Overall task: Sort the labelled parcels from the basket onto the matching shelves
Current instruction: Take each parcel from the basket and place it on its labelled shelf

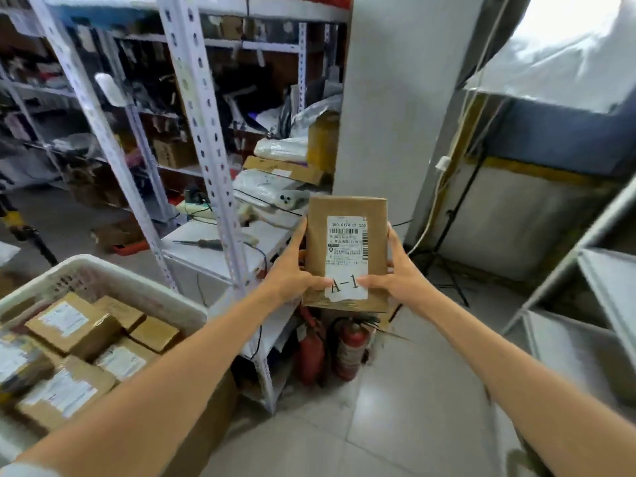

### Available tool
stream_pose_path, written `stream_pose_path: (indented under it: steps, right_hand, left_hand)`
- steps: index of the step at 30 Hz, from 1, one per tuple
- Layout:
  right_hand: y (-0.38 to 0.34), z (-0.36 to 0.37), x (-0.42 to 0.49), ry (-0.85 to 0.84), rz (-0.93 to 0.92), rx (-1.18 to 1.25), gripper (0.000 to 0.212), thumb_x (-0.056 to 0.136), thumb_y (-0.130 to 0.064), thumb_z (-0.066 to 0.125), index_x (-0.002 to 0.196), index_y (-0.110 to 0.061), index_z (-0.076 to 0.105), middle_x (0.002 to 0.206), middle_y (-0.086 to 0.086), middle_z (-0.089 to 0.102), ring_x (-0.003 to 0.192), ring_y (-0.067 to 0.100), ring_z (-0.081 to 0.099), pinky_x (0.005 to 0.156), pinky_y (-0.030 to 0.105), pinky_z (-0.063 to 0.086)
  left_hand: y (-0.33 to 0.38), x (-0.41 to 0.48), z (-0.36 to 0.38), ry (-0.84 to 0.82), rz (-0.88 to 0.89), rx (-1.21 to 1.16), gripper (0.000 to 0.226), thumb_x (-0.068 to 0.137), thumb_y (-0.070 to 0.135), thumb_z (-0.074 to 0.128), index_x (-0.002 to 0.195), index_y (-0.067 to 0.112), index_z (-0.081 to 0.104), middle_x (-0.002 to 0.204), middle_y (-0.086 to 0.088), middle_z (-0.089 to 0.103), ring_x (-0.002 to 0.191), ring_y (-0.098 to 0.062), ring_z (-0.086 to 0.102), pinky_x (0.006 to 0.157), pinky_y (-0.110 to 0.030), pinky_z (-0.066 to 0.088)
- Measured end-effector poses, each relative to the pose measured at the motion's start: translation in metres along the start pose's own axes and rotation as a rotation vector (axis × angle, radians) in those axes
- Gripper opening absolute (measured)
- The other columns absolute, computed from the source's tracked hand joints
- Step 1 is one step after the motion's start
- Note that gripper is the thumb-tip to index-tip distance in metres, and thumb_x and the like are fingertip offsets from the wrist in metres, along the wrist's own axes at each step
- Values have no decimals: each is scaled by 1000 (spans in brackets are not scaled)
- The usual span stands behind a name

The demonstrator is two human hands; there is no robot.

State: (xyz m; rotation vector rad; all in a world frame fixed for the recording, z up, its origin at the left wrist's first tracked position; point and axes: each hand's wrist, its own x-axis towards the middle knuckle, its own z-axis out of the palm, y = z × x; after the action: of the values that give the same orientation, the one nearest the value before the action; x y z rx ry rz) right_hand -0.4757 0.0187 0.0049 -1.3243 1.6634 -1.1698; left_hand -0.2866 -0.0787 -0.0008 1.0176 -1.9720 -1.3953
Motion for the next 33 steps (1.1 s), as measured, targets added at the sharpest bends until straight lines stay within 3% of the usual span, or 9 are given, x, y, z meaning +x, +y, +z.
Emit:
stream_pose_path:
  steps: [2,5,9,13,16,19,25,29,33]
  right_hand:
    - [4,-32,-10,98,51,6,112,77,-1,76,150,-41,1,126,-15,50,119,11,53,103,36,46]
    - [10,-77,-37,254,128,15,118,76,-2,77,151,-38,-6,129,-12,51,120,16,55,100,44,48]
    - [8,-131,-84,482,194,2,115,77,-8,78,151,-39,-4,131,-11,50,117,12,55,100,45,48]
    - [0,-173,-142,729,229,-38,110,79,-5,76,150,-41,0,130,-3,56,109,9,60,89,34,56]
    - [-11,-194,-188,926,266,-122,112,76,-10,80,149,-47,3,131,-4,58,116,17,57,96,45,51]
    - [-25,-201,-236,1103,299,-186,110,77,-6,78,146,-49,5,133,0,56,115,18,55,95,39,50]
    - [-44,-180,-324,1454,380,-203,112,77,-3,76,151,-43,1,129,-8,54,108,2,53,89,23,46]
    - [-51,-164,-367,1623,442,-225,113,77,-5,78,152,-39,1,125,-15,52,110,2,50,77,8,40]
    - [-57,-172,-388,1695,460,-222,111,77,-8,78,153,-32,1,132,-13,49,110,2,50,91,18,43]
  left_hand:
    - [17,25,26,-87,50,-7,118,70,6,82,151,37,3,144,6,38,129,-15,42,106,-31,39]
    - [44,55,69,-285,116,-55,118,70,7,82,151,40,2,139,0,43,125,-20,48,102,-38,45]
    - [85,80,136,-541,213,-134,115,75,0,76,150,43,0,121,7,47,103,-9,55,71,-14,54]
    - [128,90,207,-756,311,-177,123,70,-5,77,147,52,0,115,-6,60,104,-21,64,76,-37,60]
    - [163,82,255,-920,384,-211,123,68,-6,78,143,59,4,116,-11,62,107,-26,64,79,-47,58]
    - [195,62,297,-1076,472,-240,122,68,-7,78,144,57,8,122,-8,59,112,-27,61,85,-54,55]
    - [238,-6,358,-1371,560,-303,115,72,-15,71,148,48,10,116,-4,57,102,-20,63,66,-29,60]
    - [251,-48,391,-1544,575,-346,116,72,-20,68,149,46,10,119,-13,56,102,-27,64,63,-31,60]
    - [265,-66,418,-1594,565,-390,116,72,-20,68,150,41,10,122,-11,56,96,-20,66,66,-32,60]
